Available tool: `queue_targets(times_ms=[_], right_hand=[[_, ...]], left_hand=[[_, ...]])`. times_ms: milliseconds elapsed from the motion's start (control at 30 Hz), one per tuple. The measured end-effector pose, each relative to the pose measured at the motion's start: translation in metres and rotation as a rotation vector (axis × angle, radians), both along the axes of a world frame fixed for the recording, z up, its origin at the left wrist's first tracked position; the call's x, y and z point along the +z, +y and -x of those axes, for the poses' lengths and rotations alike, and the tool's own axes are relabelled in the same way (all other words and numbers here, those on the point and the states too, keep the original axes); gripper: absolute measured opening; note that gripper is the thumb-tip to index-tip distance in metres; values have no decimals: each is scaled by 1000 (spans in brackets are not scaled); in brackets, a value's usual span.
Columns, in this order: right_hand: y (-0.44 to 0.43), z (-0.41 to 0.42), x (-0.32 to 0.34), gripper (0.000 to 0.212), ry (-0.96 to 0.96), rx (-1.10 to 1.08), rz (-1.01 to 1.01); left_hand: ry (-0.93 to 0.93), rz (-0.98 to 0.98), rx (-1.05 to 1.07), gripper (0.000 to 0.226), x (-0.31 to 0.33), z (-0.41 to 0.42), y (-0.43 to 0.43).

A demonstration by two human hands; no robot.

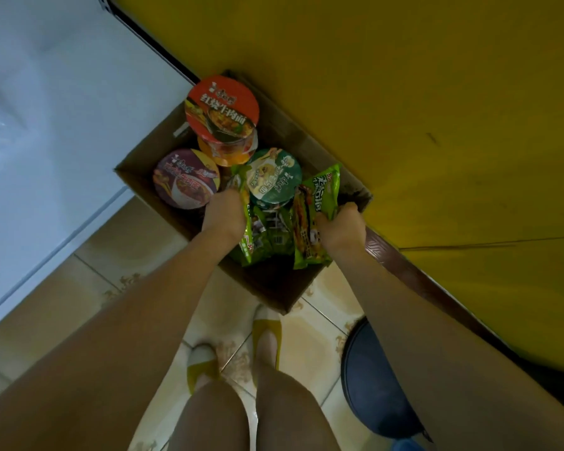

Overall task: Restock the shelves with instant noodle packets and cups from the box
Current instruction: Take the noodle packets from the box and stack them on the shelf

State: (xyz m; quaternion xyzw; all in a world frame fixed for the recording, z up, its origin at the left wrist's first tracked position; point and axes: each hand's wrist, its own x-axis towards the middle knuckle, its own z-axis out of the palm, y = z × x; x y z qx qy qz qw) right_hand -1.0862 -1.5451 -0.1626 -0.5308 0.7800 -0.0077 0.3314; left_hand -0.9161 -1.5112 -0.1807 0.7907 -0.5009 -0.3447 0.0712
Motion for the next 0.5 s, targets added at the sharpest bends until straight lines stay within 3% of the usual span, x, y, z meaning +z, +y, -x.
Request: queue_targets(times_ms=[167, 300, 500], right_hand=[[11, -16, 75, 30, -60, 55, 116], [19, -32, 138, 37, -98, 121, 180], [25, -58, 227, 38, -199, 236, 290]], left_hand=[[53, 133, 135, 16, 89, -16, 29], [89, 249, 218, 20, 165, -32, 57], [-3, 378, 325, 23, 266, -54, 91]])
